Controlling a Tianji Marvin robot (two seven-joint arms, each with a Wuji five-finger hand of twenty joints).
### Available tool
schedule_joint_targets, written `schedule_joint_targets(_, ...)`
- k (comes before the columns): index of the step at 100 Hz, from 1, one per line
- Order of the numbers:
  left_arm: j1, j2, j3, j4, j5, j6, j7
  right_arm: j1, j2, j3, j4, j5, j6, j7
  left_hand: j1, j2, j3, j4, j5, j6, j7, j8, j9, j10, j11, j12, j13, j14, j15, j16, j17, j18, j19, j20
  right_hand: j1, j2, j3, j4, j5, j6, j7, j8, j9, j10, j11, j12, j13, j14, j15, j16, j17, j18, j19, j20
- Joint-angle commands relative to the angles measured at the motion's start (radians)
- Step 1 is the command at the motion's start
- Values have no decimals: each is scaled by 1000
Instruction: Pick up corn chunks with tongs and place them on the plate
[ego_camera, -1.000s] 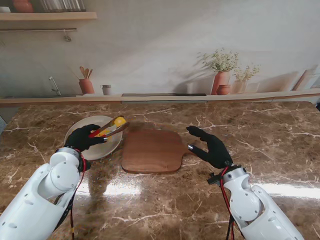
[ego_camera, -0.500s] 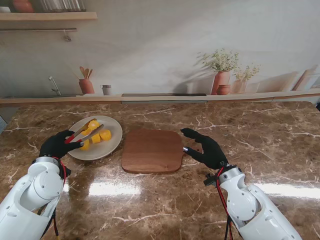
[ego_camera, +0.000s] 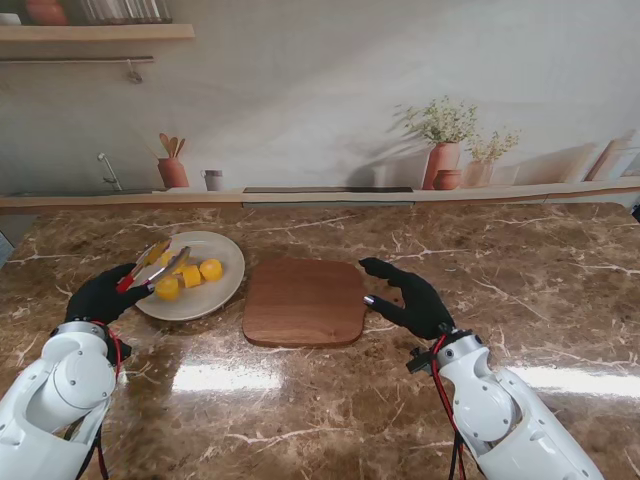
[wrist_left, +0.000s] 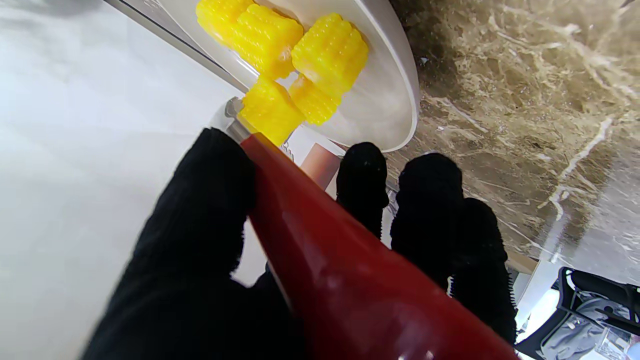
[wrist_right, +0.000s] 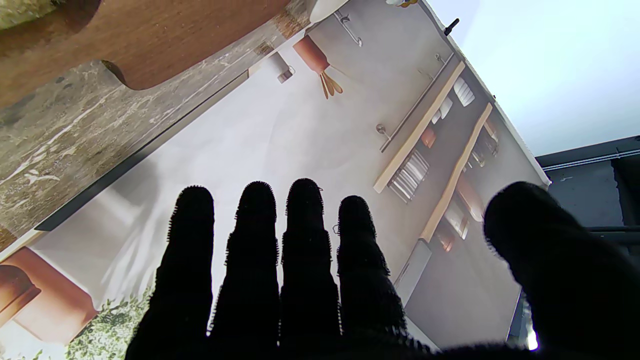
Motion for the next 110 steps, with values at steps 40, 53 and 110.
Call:
schedule_joint_targets(40, 41, 8, -23, -70, 19, -63, -18, -6, -1, -7, 1, -2, 6, 10, 55, 95, 223, 55, -22, -73, -78, -45, 66, -158, 82, -24, 34, 28, 28, -12, -3, 10, 2, 19, 19, 13, -9, -27, 5, -29, -3, -1, 3, -30, 5, 9, 26, 2, 5, 14, 0, -3, 19, 30)
schedule_joint_targets(53, 73, 15, -43, -119, 45, -97, -39, -6, -2, -8, 2, -3, 9, 8, 57, 100, 216, 54, -24, -74, -77, -44, 65, -162, 84, -24, 34, 26, 28, -12, -2, 10, 3, 19, 20, 13, -8, -27, 6, -29, -2, -1, 1, -30, 4, 8, 27, -1, 5, 15, 1, -4, 20, 30)
schedule_joint_targets(110, 416, 36, -185, -333, 59, -339, -173, -10, -3, 3, 3, -12, 21, -6, 77, 124, 176, 55, -30, -104, -58, -34, 56, -181, 77, -24, 21, 19, 13, -13, -9, 11, -9, 15, 20, 12, -7, -28, 6, -29, -2, -1, 3, -30, 5, 8, 27, 2, 5, 14, 0, -3, 19, 29)
